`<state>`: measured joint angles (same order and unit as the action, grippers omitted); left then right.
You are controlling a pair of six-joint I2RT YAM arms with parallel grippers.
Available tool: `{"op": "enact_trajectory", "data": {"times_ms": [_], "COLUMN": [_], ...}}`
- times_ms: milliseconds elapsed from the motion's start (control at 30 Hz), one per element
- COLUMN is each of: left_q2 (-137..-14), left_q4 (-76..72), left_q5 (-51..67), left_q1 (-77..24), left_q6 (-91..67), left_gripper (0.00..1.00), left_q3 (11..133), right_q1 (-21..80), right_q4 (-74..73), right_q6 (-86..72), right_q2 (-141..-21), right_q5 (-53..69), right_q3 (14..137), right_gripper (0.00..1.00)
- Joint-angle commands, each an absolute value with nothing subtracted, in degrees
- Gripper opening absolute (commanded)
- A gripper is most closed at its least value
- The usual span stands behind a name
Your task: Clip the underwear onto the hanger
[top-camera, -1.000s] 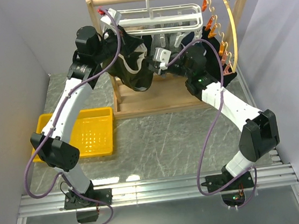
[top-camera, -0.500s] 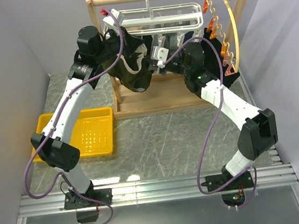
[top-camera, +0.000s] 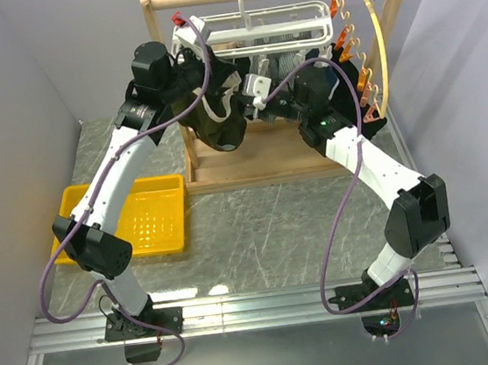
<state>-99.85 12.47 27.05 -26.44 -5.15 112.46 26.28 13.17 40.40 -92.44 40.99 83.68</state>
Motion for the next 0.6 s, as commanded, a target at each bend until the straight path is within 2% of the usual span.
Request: {"op": "enact_trajectory", "data": {"times_ms": [0,567], "left_q2": [-103.80,-104.68], "left_q4": [35.85,40.07], "left_q5": [29.97,23.47], "left_q1": [-27.69,-28.48], "left_q6": [-3.43,2.63], "left_gripper": [0.00,0.00], "left_q3": [109.77,111.53], "right_q1": [26.63,26.63], "right_q4": [13.54,11.95], "right_q6": [41.13,40.78], "right_q2": [-92.72,-92.64], "right_q5": [40.87,40.78], "right_q3": [87.45,90.17], "right_gripper": [0.00,0.00]}}
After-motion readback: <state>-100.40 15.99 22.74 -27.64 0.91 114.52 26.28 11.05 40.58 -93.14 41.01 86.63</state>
